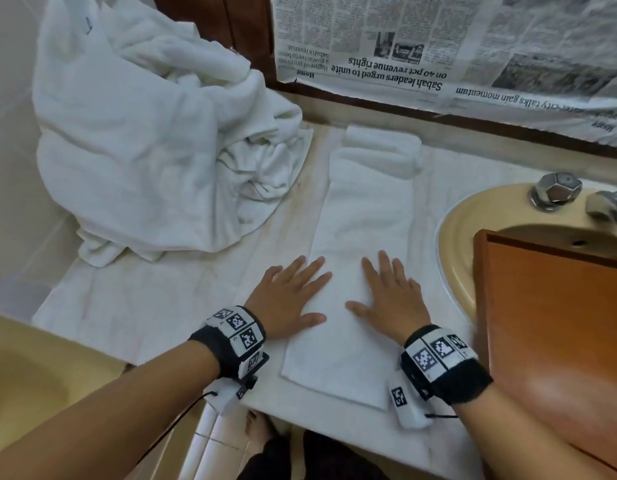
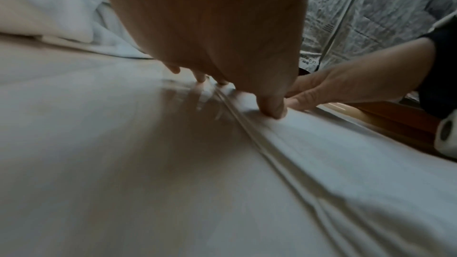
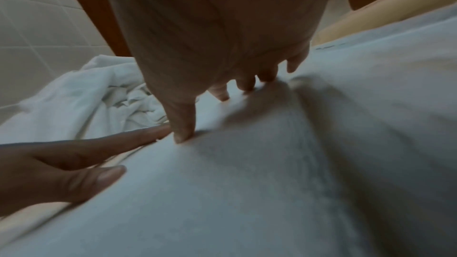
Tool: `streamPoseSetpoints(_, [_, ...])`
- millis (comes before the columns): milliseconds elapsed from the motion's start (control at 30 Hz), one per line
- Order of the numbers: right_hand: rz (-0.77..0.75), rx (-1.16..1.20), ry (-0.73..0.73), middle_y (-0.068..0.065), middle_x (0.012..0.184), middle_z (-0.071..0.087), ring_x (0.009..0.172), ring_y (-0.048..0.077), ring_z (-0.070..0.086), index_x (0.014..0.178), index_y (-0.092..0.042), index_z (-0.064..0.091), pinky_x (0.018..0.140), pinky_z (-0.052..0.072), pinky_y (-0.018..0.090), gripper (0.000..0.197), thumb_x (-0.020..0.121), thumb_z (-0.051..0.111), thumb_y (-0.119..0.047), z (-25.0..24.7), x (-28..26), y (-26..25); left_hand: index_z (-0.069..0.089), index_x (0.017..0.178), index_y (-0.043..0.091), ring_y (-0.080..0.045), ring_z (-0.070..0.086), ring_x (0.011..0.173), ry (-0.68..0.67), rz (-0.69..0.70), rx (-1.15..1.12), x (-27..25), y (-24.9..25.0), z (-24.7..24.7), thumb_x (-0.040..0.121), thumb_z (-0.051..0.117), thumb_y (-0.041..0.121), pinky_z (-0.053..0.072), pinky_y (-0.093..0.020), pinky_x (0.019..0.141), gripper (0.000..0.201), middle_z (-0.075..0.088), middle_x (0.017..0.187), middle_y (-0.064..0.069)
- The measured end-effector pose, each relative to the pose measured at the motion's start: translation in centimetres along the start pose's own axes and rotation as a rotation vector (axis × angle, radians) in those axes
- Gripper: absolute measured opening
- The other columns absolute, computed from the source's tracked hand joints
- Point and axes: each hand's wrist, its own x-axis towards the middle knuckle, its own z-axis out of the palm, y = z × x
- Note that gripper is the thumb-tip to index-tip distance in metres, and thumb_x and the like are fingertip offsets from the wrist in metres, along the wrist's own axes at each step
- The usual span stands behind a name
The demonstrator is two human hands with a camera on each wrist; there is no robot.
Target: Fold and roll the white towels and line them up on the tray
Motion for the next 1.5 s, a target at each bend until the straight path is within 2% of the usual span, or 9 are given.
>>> streamPoseSetpoints(167, [0.03,0.023,0.021,0.003,0.159,-0.023,0.147,0.027,-0.018,0.154,-0.028,-0.007,0.119,0.001,0.048,0.083,0.093,0.037,-0.064,-2.0,2.4,0.0,-0.008,0.152,0.037,-0.019,-0.016,0.148,-0.035,-0.043,-0.039,3.2,-1.3,-2.2,0.093,0.026,0.069,0.004,-0.045,0.117,0.076,-0.025,0.157,0.015])
streamPoseSetpoints(400, [0.028,0.06,-0.052,0.001,0.157,-0.027,0.146,0.031,-0.018,0.152,-0.033,-0.011,0.119,0.004,0.047,0.073,0.096,0.027,-0.061,2.9,-5.6,-1.1,-0.006,0.153,0.034,-0.015,-0.014,0.148,-0.002,-0.027,-0.091,3.7,-2.9,-2.1,0.095,0.027,0.065,0.008,-0.042,0.117,0.074,-0.023,0.158,0.013])
streamPoseSetpoints(600, [0.085,0.069,-0.031,-0.003,0.145,-0.042,0.144,0.025,-0.028,0.148,-0.03,-0.025,0.119,-0.005,0.046,0.074,0.098,0.02,-0.06,6.2,-9.0,-0.6,-0.001,0.155,0.02,-0.02,-0.007,0.149,0.047,-0.206,-0.165,1.7,-1.9,-1.6,0.098,0.033,0.054,0.015,-0.045,0.117,0.074,-0.017,0.161,-0.001])
streamPoseSetpoints(667, [0.112,0.068,-0.006,-0.001,0.148,-0.041,0.143,0.025,-0.029,0.148,-0.03,-0.025,0.118,-0.006,0.047,0.073,0.098,0.018,-0.06,6.6,-9.1,-1.2,0.002,0.155,0.02,-0.021,-0.005,0.149,0.091,-0.112,-0.166,0.0,0.0,-1.4,0.099,0.036,0.051,0.015,-0.043,0.117,0.073,-0.015,0.161,-0.005])
streamPoseSetpoints(767, [0.16,0.063,0.032,0.002,0.156,-0.031,0.145,0.028,-0.024,0.151,-0.029,-0.019,0.118,-0.003,0.048,0.071,0.099,0.021,-0.057,6.9,-9.4,-2.4,0.004,0.155,0.027,-0.017,-0.007,0.149,0.067,0.102,-0.076,-2.8,2.0,0.7,0.099,0.032,0.053,0.013,-0.04,0.116,0.068,-0.015,0.161,0.003])
streamPoseSetpoints(933, [0.209,0.228,0.221,0.01,0.154,0.019,0.142,0.029,0.019,0.148,-0.017,0.024,0.111,0.031,0.039,0.058,0.096,0.044,-0.034,7.0,-11.5,-5.0,0.001,0.155,0.03,-0.014,-0.013,0.148,0.085,0.055,-0.109,-4.9,0.6,3.2,0.098,0.027,0.058,0.009,-0.041,0.119,0.069,-0.019,0.16,0.008])
streamPoseSetpoints(1233, [0.314,0.786,0.293,0.01,0.126,0.049,0.114,0.023,0.048,0.129,-0.018,0.051,0.089,0.032,0.016,0.053,0.084,0.046,0.009,7.2,-13.1,-8.6,0.0,0.155,0.029,-0.015,-0.015,0.148,0.071,0.06,-0.148,-7.0,0.9,3.3,0.093,0.035,0.063,0.004,-0.042,0.119,0.079,-0.019,0.16,0.008])
streamPoseSetpoints(1400, [0.348,0.759,0.456,0.007,0.113,0.063,0.1,0.019,0.055,0.105,-0.009,0.067,0.083,0.034,0.013,0.028,0.086,0.052,0.005,7.5,-13.0,-8.6,0.003,0.155,0.027,-0.019,-0.01,0.149,0.067,0.071,-0.102,-7.7,1.5,3.4,0.085,0.047,0.065,0.009,-0.044,0.118,0.091,-0.016,0.161,0.003])
streamPoseSetpoints(1500, [0.331,0.74,0.542,0.006,0.101,0.068,0.093,0.018,0.058,0.098,-0.009,0.07,0.077,0.035,0.016,0.015,0.089,0.06,-0.005,7.6,-13.0,-8.3,0.017,0.153,0.028,-0.019,-0.002,0.149,0.151,0.055,-0.12,-8.3,2.0,3.5,0.089,0.049,0.058,0.013,-0.043,0.116,0.077,-0.003,0.163,0.002])
